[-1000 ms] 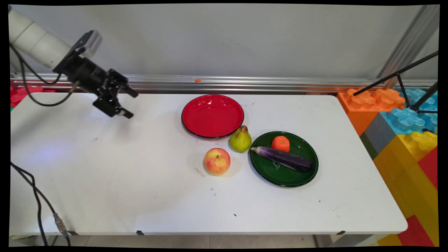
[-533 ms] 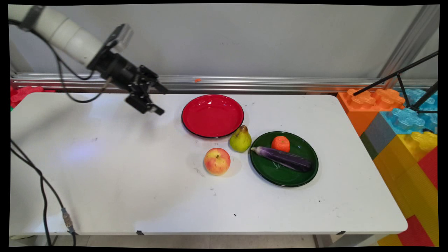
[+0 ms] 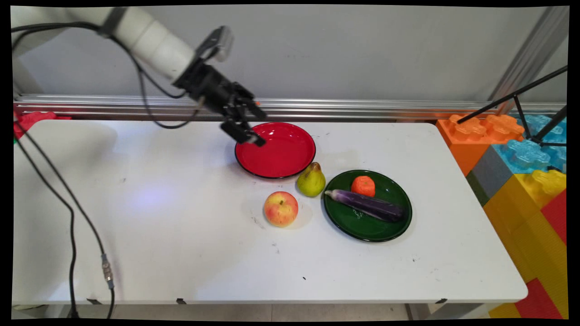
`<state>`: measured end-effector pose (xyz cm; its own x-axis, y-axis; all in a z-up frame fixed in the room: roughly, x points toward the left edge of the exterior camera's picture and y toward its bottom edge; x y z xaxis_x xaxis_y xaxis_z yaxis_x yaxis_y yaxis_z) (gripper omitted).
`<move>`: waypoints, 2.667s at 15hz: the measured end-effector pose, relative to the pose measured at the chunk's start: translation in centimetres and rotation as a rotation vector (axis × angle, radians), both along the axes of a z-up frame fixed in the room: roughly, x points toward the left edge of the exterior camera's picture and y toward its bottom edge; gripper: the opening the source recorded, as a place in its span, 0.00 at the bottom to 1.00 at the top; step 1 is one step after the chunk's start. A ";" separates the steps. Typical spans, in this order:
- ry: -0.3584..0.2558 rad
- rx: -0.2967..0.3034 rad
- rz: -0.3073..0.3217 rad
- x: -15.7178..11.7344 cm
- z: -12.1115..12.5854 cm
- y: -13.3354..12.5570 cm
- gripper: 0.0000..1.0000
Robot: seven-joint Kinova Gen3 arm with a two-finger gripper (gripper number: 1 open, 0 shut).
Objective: Pick up the mandarin from the green plate
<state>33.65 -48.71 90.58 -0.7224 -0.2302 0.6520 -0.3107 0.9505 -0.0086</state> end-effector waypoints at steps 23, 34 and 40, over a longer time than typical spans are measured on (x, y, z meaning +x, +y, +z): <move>-0.048 0.153 -0.048 -21.5 -9.6 -9.6 1.00; -0.030 0.222 0.010 -24.5 -13.6 -11.7 1.00; -0.024 0.240 0.036 -25.2 -14.8 -12.1 1.00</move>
<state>8.44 -60.79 75.78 -0.7254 -0.4028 0.5582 -0.3469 0.9143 0.2089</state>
